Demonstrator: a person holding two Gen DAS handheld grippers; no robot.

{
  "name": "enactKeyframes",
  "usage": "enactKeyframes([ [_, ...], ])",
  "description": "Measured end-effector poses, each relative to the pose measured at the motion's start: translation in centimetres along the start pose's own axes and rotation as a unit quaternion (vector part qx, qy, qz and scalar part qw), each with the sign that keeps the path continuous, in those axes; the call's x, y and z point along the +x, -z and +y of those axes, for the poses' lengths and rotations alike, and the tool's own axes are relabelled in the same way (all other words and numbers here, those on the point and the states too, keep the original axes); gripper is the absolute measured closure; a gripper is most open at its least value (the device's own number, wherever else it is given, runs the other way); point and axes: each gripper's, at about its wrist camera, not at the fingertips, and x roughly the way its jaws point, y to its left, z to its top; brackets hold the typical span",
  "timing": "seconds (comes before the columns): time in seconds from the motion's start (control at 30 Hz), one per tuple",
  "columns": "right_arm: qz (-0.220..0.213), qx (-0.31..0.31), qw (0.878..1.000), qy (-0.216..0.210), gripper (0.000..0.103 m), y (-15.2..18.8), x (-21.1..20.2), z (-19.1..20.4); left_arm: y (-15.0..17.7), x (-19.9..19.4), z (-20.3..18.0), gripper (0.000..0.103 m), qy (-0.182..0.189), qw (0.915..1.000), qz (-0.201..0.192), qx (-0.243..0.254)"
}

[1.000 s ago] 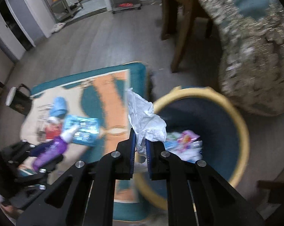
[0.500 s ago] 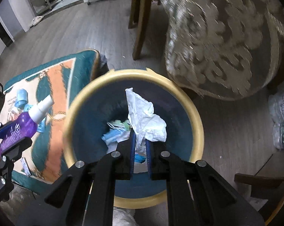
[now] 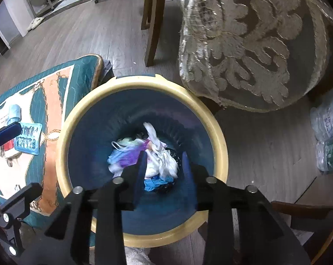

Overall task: Collect trash
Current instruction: 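Drop the tissue into the bin with the right gripper while the left drops the purple bottle, then move both grippers back to the cushion and grasp the silver medicine packet with the right gripper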

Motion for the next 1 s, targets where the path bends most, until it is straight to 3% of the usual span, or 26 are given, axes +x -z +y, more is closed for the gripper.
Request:
enactKeyframes([
  [0.3,-0.017,-0.018,1.000,0.001,0.040,-0.5,-0.7,2.0,1.7,-2.1,2.1,0.010,-0.035,0.9994,0.005,-0.007],
  [0.47,-0.046,-0.012,0.998,-0.029,0.037,-0.8,-2.1,3.4,3.4,-5.0,4.8,0.008,-0.086,0.9956,0.018,-0.033],
  [0.8,-0.100,-0.036,0.992,-0.075,0.033,0.4,-5.3,11.1,7.3,-11.6,10.9,0.006,-0.173,0.9796,0.018,-0.100],
  [1.0,-0.112,-0.042,0.991,-0.066,0.032,1.8,-5.9,14.3,9.8,-14.3,14.3,0.006,-0.215,0.9688,0.003,-0.123],
])
